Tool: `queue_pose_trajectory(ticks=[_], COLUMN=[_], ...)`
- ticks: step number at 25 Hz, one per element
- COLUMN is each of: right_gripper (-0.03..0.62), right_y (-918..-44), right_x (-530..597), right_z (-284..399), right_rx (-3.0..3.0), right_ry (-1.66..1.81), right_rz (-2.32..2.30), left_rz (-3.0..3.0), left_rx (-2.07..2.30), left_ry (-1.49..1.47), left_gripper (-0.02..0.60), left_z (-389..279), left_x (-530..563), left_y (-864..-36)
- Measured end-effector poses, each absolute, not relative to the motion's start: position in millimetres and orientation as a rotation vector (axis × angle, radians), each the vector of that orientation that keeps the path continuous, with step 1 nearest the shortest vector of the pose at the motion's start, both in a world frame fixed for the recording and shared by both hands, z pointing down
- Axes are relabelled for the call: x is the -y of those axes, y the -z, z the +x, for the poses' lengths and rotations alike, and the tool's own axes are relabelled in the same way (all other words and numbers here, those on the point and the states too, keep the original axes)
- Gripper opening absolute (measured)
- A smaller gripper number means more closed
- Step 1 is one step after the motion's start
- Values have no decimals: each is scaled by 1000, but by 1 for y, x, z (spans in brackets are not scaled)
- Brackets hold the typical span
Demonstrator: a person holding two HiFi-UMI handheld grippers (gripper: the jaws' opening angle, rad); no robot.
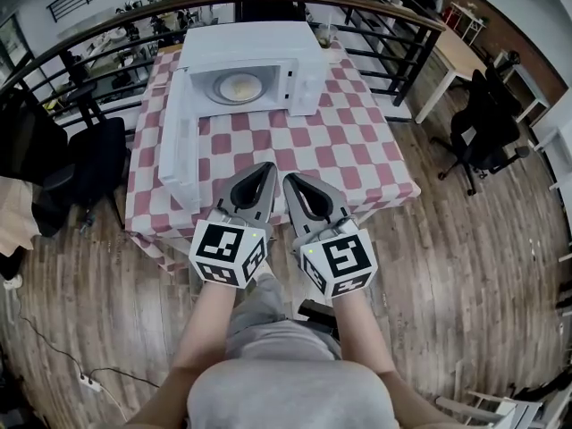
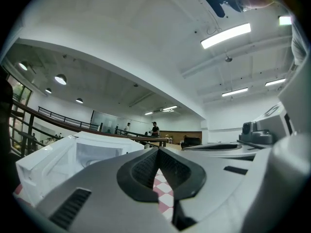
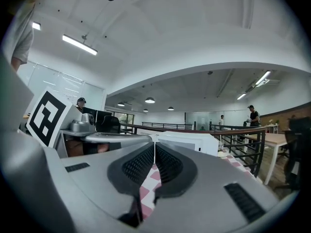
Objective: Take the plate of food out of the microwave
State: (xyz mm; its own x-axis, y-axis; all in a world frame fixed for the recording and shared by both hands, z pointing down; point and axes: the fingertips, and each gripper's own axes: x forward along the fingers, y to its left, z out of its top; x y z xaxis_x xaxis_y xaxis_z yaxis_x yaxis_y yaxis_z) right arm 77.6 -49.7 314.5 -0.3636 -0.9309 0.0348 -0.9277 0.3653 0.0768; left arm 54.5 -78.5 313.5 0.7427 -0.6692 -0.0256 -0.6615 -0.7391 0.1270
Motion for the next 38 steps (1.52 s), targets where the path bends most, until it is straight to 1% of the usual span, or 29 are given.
queue_pose_trajectory(ticks=[5, 17, 27, 38], right_gripper=[26, 26, 26, 26], right_y=[-321, -335, -341, -356], right_x=[84, 170, 246, 301], right_z=[87, 110, 119, 119], right_rx=[2539, 2570, 2608, 2617], right_ry=[43, -22, -29, -68], right_rz=[1710, 1679, 1653, 1606], left_rz=[2772, 2843, 2747, 2681], left_rx=[1107, 1039, 1165, 1197], left_ry=[112, 36, 26, -36], left_gripper=[3, 3, 3, 5], left_z=[60, 94, 84, 84], left_x=[118, 191, 273, 327], left_y=[-319, -338, -352, -375])
